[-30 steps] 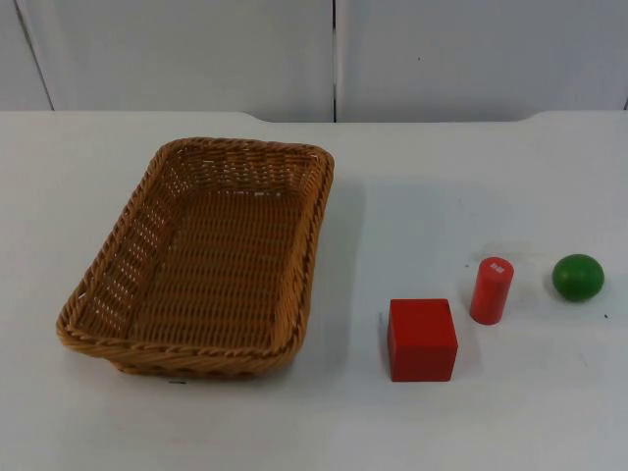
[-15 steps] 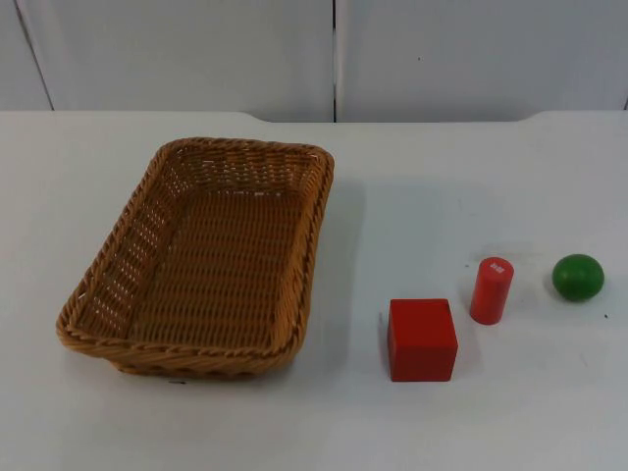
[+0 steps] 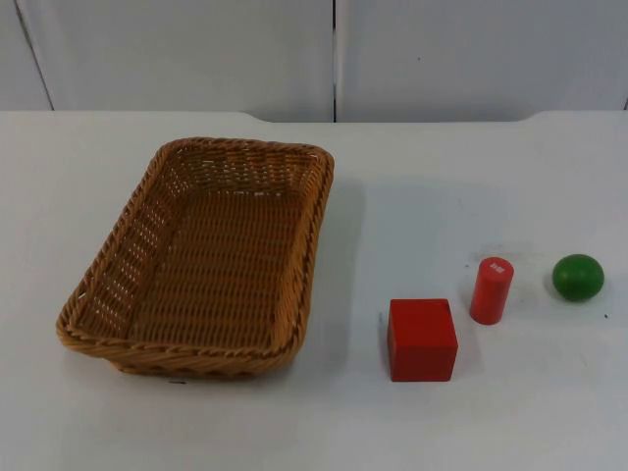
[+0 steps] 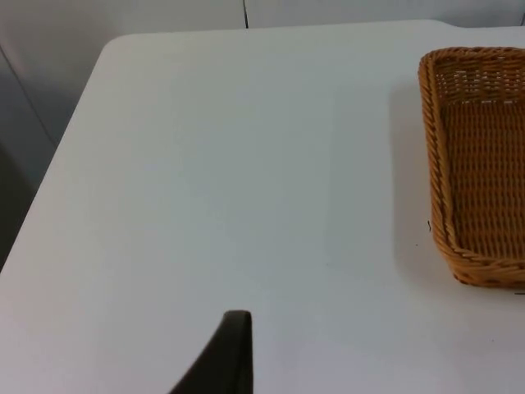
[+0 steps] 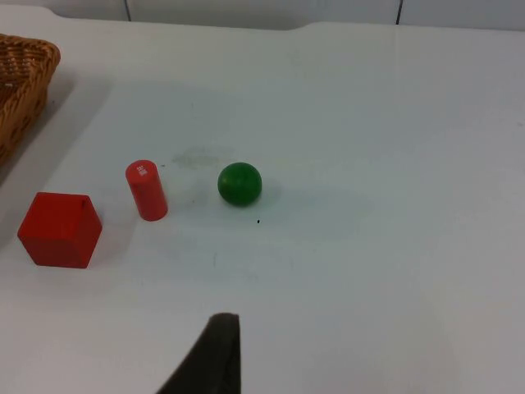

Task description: Pick up the basket with the left hand and place the object to the left of the red cylinder into the basket with the right hand.

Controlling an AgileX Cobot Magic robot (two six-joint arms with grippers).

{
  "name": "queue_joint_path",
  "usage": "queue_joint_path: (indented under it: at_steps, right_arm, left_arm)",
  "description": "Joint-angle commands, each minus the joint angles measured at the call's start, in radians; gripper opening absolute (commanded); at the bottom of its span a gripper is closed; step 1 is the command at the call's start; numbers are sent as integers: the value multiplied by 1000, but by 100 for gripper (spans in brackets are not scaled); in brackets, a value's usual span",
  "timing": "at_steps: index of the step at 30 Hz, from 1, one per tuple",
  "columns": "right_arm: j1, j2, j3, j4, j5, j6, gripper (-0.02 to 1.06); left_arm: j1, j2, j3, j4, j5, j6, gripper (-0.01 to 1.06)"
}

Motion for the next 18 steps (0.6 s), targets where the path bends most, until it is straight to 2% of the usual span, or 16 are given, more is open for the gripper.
queue_joint_path:
  at_steps: [1,8,18]
  right_arm:
    - [0,-3,0,2,-9,1,105]
    - [0,-3,0,2,-9,1,105]
    - [0,-3,0,2,-9,1,105]
  left_arm:
    - [1,20,-13,-12,-5,0,105]
    - [1,107,-67,-15,-18,0,105]
    - [1,189,-75,-28,-90,0,105]
